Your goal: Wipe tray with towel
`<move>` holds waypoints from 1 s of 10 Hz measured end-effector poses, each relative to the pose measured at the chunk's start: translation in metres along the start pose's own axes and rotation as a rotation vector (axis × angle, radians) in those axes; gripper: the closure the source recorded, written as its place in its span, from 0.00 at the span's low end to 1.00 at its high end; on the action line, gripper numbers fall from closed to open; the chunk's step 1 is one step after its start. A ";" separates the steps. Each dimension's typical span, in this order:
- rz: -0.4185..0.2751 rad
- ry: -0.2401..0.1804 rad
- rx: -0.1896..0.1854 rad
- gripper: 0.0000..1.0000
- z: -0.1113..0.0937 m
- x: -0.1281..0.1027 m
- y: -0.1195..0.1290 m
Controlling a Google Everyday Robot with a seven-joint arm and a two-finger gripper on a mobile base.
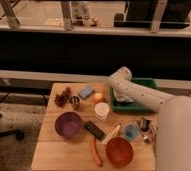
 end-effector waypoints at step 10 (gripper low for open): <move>0.094 -0.072 0.027 1.00 -0.009 0.034 -0.045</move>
